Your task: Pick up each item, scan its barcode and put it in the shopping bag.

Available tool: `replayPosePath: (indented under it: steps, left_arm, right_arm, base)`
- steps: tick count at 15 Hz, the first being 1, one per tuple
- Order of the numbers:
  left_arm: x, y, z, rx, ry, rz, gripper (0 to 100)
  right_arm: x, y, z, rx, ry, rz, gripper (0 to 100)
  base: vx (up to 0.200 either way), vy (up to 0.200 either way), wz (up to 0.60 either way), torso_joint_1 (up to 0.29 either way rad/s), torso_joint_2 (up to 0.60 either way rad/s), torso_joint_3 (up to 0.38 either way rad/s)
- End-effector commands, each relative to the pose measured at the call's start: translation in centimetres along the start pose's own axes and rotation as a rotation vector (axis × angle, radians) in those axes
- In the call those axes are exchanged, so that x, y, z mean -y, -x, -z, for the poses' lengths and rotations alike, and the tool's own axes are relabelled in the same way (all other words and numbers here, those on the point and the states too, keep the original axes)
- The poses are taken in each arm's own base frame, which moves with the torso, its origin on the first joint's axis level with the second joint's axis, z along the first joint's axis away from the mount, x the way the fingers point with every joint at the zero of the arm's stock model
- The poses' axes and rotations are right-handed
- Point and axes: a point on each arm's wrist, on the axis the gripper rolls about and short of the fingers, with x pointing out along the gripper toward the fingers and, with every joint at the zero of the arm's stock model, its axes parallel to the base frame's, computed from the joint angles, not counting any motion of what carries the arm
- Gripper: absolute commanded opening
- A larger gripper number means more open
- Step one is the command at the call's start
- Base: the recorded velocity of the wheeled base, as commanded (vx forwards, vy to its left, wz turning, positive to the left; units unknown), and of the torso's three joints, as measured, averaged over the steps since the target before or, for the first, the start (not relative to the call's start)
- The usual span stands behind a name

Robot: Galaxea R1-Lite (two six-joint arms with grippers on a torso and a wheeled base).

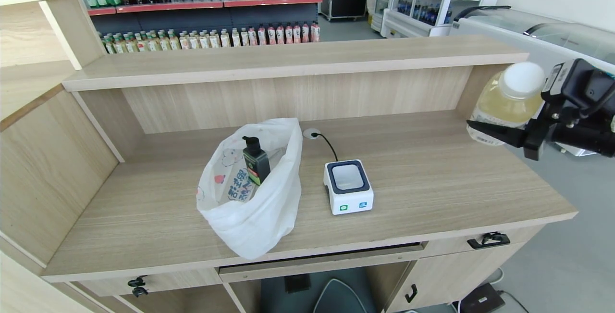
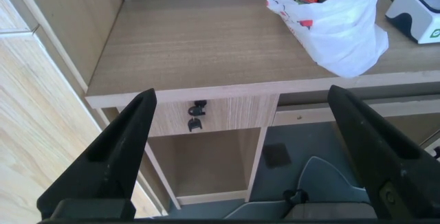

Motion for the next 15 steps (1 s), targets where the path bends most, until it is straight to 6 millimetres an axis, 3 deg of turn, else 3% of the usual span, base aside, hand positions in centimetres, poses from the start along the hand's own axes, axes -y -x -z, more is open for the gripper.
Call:
replayPosePath:
  steps: [1,9,15]
  left_arm:
    - [0.0,0.0,0.0,0.001,0.0,-0.001,100]
    - [0.0,0.0,0.0,0.001,0.0,-0.001,100]
    - [0.0,0.0,0.0,0.001,0.0,-0.001,100]
  right_arm:
    - [-0.5,-0.5,1.2,-0.02,0.024,-0.016,0]
    - [-2.1,-2.4,3.1,-0.001,0.18,-0.084,0]
    - [-5.2,-4.4,5.1,0.144,0.252,-0.16,0]
  base:
    - [0.0,0.0,0.0,0.0,0.0,0.0]
    - [0.0,0.0,0.52,0.001,0.0,0.001]
    - [0.0,0.0,0.0,0.0,0.0,0.0]
